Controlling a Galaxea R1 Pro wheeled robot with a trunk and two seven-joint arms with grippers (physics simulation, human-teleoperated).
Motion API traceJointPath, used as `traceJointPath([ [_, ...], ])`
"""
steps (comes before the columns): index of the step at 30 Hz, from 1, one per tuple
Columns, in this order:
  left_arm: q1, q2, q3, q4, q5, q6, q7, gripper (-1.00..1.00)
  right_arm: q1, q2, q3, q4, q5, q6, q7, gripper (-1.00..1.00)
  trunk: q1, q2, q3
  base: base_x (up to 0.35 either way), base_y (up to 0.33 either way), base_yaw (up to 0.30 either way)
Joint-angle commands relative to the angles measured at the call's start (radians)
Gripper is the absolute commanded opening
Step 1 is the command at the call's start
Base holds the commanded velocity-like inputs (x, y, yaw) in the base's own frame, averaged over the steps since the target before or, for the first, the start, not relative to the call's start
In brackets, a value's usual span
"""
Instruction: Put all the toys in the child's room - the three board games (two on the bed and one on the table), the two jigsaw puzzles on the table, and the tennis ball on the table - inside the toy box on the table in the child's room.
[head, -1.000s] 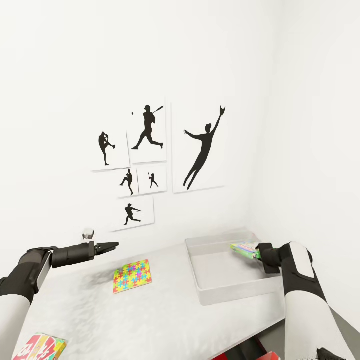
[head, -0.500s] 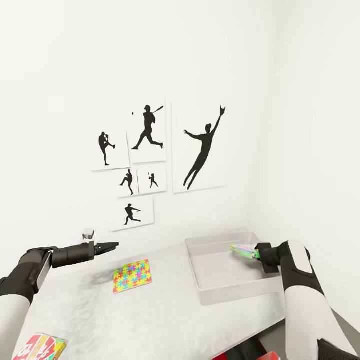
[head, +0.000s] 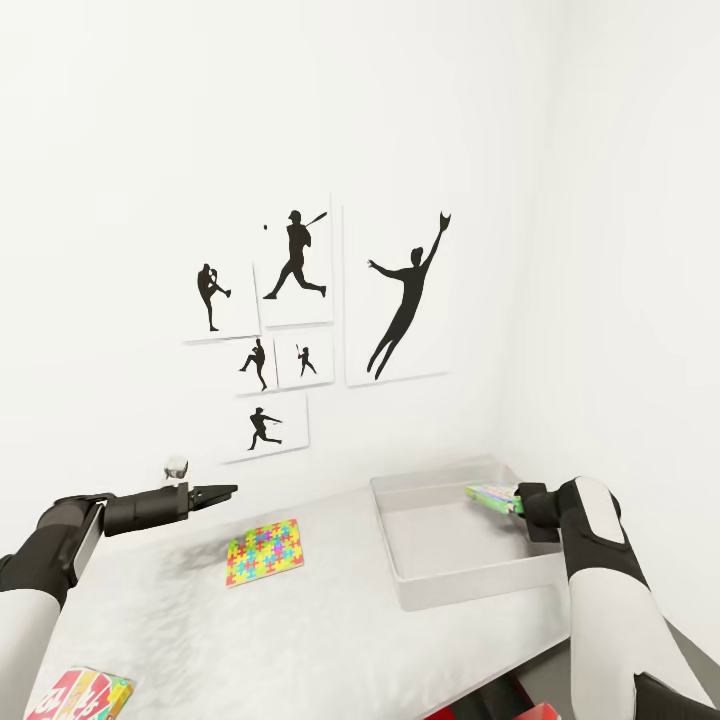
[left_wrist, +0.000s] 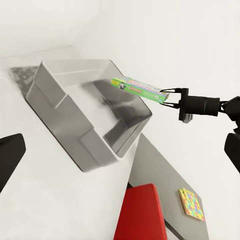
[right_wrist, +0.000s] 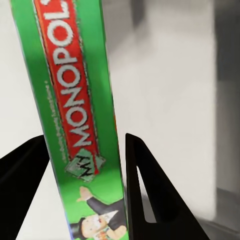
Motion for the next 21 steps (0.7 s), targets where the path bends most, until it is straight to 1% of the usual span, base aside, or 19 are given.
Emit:
traceJointPath([
  [1,0.0,0.0,0.001,0.0,0.0,0.011,-0.004,1.0,-0.001,0.001,-0.004,-0.001,0.0,0.008,-0.004,-1.0,0.0,-0.001,-0.001,0.0,0.0,0.0],
  [15,0.0,0.0,0.0,0.0,0.0,0.011,-0.004,1.0,-0.002,-0.003,-0.004,-0.001,0.001,0.003,-0.003,-1.0,0.0,-0.001,-0.001,0.0,0.0,0.0],
  [21,0.0,0.0,0.0,0.0,0.0,0.011,-0.004,1.0,-0.002,-0.018,-0.004,-0.001,0.001,-0.017,-0.003,-1.0,0.0,-0.001,-0.001,0.0,0.0,0.0],
])
